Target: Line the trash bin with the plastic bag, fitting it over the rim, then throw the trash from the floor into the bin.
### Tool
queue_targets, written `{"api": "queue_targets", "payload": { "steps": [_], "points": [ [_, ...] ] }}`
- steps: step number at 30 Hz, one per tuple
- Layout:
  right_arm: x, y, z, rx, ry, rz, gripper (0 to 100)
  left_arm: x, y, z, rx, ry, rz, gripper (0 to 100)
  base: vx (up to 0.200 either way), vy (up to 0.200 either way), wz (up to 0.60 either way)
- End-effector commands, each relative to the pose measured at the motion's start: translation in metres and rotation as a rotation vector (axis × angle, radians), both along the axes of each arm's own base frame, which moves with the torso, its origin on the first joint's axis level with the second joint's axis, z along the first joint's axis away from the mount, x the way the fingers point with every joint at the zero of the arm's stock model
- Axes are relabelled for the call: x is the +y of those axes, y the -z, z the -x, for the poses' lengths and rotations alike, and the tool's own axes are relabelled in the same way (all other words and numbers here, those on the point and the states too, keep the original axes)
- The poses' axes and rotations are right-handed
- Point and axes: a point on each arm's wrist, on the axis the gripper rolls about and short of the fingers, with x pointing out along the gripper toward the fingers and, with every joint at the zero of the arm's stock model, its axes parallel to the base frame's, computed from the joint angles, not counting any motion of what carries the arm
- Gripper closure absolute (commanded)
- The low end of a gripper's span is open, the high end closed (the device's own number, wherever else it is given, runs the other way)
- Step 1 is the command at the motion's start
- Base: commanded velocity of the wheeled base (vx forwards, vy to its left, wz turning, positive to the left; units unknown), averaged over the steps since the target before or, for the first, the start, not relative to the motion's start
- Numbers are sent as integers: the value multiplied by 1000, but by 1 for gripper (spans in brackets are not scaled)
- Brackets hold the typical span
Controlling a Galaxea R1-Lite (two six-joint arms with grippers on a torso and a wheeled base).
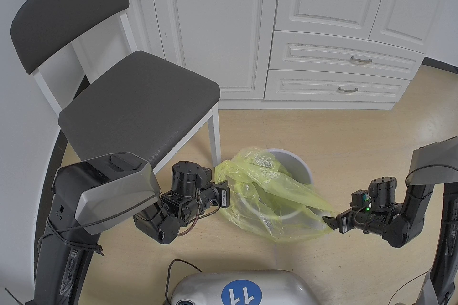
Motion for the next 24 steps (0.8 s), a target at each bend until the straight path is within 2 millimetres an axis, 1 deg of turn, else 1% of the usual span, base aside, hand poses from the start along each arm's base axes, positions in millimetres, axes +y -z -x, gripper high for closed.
{"api": "queue_targets", "payload": {
  "steps": [1,7,8,9,10,12,16,20,22,24],
  "points": [
    [-9,-21,7,-50,-7,-6,0,1,0,-1,-2,-2,1,100,0,0,0],
    [-17,-29,15,-47,-107,-94,0,3,-1,-2,-3,-8,2,100,0,0,0],
    [-21,-31,18,-45,-162,-148,0,3,-1,-3,-5,-11,5,100,0,0,0],
    [-22,-32,18,-45,-167,-153,0,3,-1,-3,-5,-11,5,100,0,0,0],
    [-24,-34,19,-50,-210,-193,0,3,-1,-3,-5,-11,5,100,0,0,0],
    [-26,-34,19,-47,-237,-222,0,3,-1,-3,-5,-11,5,100,0,0,0],
    [-27,-33,21,-44,-244,-227,0,3,-1,-3,-5,-11,5,100,0,0,0],
    [-28,-25,24,-19,-247,-214,0,5,0,-5,-3,-15,4,100,0,0,0],
    [-34,-12,23,9,-284,-221,0,7,1,-8,-6,-24,6,100,0,0,0],
    [-41,-5,23,5,-333,-255,0,10,3,-11,-2,-32,3,100,0,0,0]
  ]
}}
